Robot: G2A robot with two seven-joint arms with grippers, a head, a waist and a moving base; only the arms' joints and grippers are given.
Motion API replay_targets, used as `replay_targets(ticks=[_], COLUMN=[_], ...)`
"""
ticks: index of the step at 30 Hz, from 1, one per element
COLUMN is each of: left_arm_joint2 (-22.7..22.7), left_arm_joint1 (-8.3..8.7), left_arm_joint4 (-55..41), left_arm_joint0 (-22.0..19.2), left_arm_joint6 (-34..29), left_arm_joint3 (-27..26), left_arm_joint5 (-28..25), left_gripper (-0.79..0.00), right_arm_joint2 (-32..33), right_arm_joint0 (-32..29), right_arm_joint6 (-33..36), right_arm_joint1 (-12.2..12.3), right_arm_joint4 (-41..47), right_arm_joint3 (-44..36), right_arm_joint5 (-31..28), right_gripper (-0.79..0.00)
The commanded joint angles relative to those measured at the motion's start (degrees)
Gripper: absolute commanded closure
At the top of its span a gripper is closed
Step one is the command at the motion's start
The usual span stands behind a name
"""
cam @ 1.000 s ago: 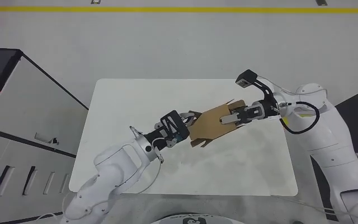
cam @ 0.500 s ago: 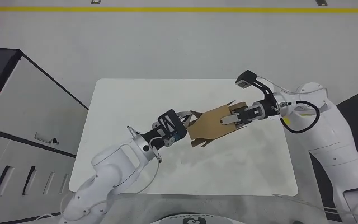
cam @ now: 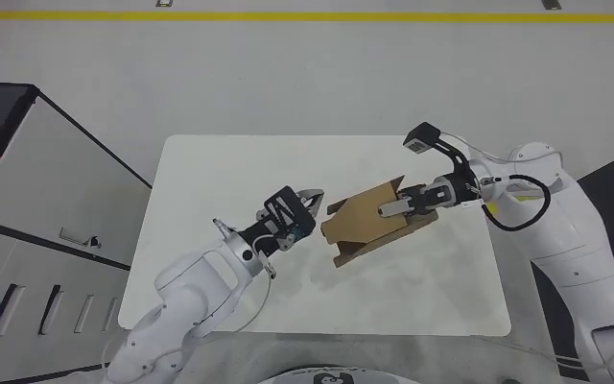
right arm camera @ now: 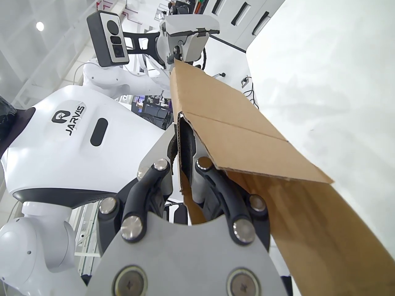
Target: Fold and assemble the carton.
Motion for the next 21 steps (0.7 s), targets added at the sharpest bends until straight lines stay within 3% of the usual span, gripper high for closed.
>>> replay_targets(ticks=[1,13,21], left_arm_joint2=[-0.1,0.2,0.7], left_arm_joint1=[-0.01,0.11,-0.12], left_arm_joint4=[-0.1,-2.4,-6.0], left_arm_joint0=[0.1,1.2,1.6], left_arm_joint6=[-0.1,0.9,2.3], left_arm_joint3=[0.0,-0.6,0.7], left_arm_joint5=[0.3,-2.3,-0.5], left_gripper=[0.000,0.000,0.000], right_arm_joint2=[0.2,1.9,2.4], right_arm_joint0=[0.0,-1.3,-1.8], right_arm_joint6=[-0.3,-3.4,-4.4], right_arm_joint1=[0.1,0.5,0.6], right_arm_joint4=[-0.2,0.4,0.9], right_arm_joint3=[0.4,2.4,1.3], right_arm_joint5=[-0.3,-3.4,-4.4], right_gripper=[0.000,0.000,0.000])
